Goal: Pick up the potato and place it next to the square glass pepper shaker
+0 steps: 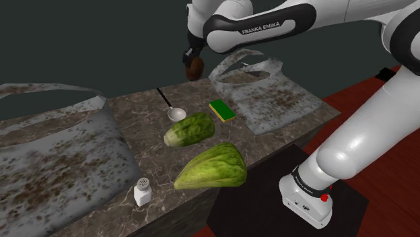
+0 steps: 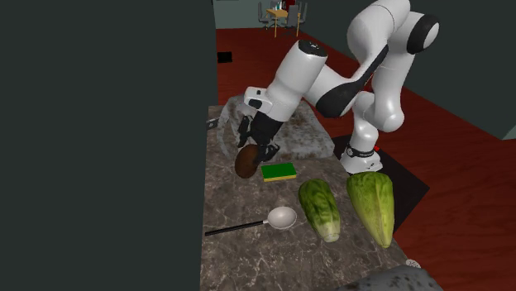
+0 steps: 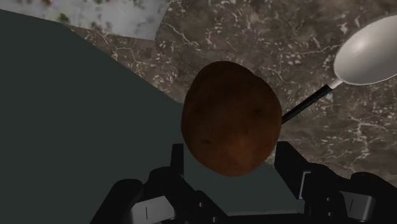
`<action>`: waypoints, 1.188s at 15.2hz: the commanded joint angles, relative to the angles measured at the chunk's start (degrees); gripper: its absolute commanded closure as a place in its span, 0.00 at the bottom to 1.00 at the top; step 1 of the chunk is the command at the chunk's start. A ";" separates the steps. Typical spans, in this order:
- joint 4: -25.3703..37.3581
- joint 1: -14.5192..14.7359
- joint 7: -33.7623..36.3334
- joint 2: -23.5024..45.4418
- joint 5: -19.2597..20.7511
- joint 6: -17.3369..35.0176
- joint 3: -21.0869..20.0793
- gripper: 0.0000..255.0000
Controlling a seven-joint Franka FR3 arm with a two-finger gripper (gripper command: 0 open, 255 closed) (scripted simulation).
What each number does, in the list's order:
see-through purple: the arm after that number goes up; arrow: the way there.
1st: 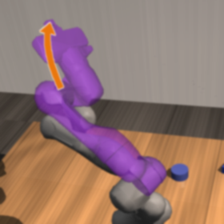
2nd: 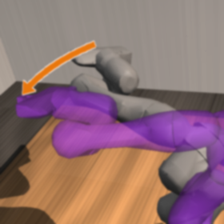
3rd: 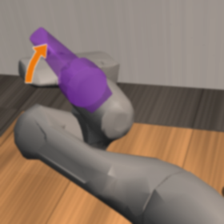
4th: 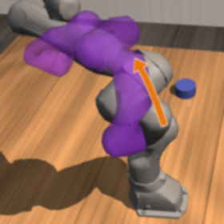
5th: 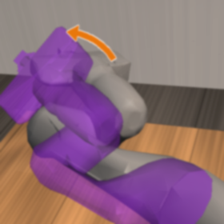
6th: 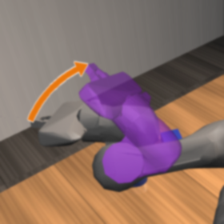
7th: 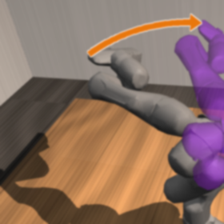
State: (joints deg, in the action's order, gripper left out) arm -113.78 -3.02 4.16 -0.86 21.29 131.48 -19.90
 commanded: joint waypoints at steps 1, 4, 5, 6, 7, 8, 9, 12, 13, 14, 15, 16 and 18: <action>-0.71 1.27 2.87 -0.86 0.53 -0.93 -1.33 1.00; -1.14 3.13 7.00 -1.61 1.30 -2.53 -3.47 1.00; -1.15 3.76 8.38 -1.75 1.56 -3.12 -4.21 1.00; -1.09 4.39 9.77 -1.82 1.83 -3.74 -4.95 1.00; -0.96 5.04 11.16 -1.84 2.11 -4.39 -5.70 1.00; -0.76 5.69 12.56 -1.79 2.41 -5.06 -6.45 1.00; -0.50 6.34 13.97 -1.67 2.72 -5.76 -7.22 1.00; 0.72 8.35 18.22 -0.94 3.78 -8.02 -9.54 1.00; 1.27 9.04 19.66 -0.55 4.19 -8.83 -10.31 1.00; 1.88 9.76 21.09 -0.10 4.62 -9.68 -11.07 1.00; 2.57 10.50 22.54 0.43 5.09 -10.55 -11.83 1.00; 3.33 11.25 23.98 1.03 5.59 -11.46 -12.58 1.00; 5.07 12.81 26.89 2.46 6.69 -13.37 -14.08 1.00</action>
State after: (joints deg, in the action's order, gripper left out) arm -109.81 8.94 29.33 0.66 27.23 119.20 -33.16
